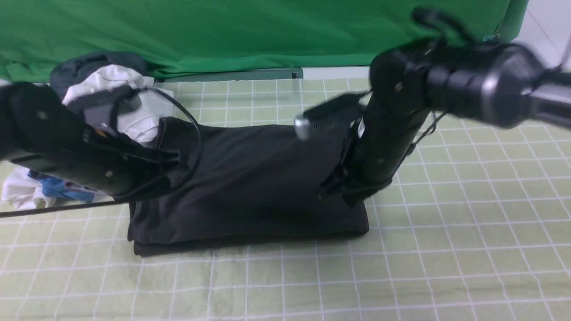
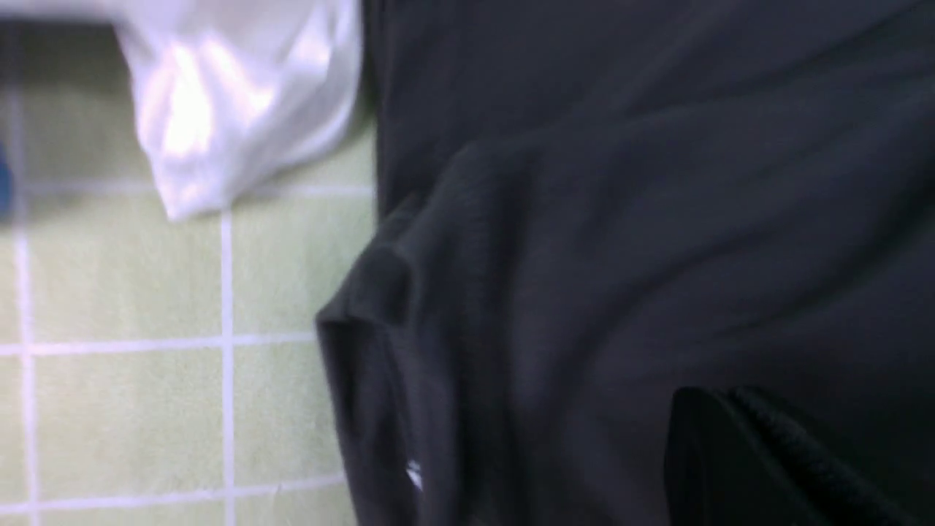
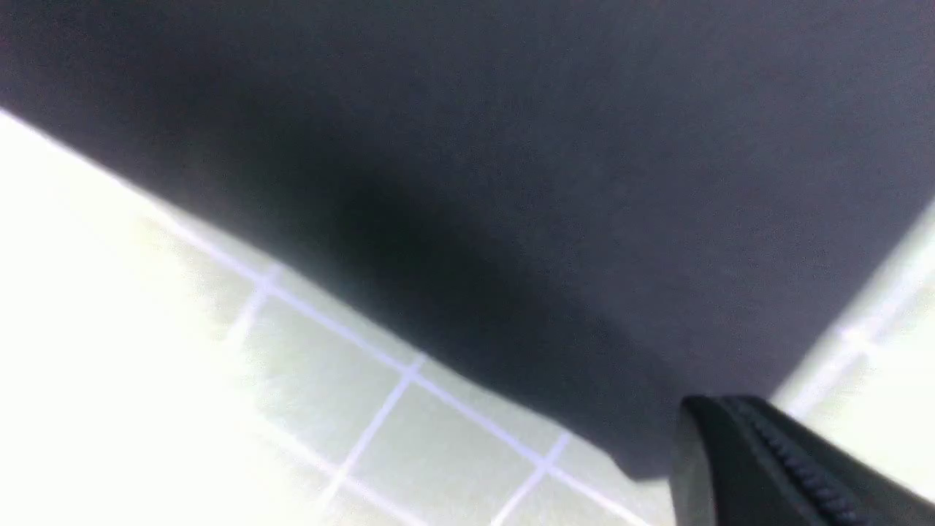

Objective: Fold a long-sleeved shirt over a green coffee tablecloth.

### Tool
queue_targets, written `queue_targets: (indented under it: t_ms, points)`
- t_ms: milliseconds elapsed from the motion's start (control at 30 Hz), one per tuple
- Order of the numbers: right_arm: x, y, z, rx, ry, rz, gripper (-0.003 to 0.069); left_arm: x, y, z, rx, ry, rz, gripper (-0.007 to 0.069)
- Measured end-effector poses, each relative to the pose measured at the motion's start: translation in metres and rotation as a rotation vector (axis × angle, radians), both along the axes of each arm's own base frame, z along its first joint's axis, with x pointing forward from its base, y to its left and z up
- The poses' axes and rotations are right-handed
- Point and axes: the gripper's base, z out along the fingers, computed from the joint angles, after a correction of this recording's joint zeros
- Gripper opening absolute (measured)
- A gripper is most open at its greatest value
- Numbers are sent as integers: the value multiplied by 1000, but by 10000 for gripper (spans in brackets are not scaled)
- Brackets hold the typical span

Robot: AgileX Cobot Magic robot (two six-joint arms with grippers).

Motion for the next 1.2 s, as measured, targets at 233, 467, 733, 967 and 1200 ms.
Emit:
queue_targets:
  t_ms: [233, 467, 733, 967, 1200]
  points:
    - [-31, -28, 95, 104, -240, 8, 2, -60, 5, 63, -18, -217, -20, 11]
    - [-78, -67, 179, 247, -501, -1, 5, -128, 15, 94, -1, -456, -23, 11]
    - [-163, -135, 231, 464, -926, -27, 8, -189, 22, 92, -2, -657, -13, 11]
    - [-236, -188, 210, 623, -1165, -32, 8, -199, 20, 75, -64, -644, -7, 11]
    - [-291, -226, 177, 761, -1356, -35, 8, -196, 19, 67, -93, -651, 12, 11]
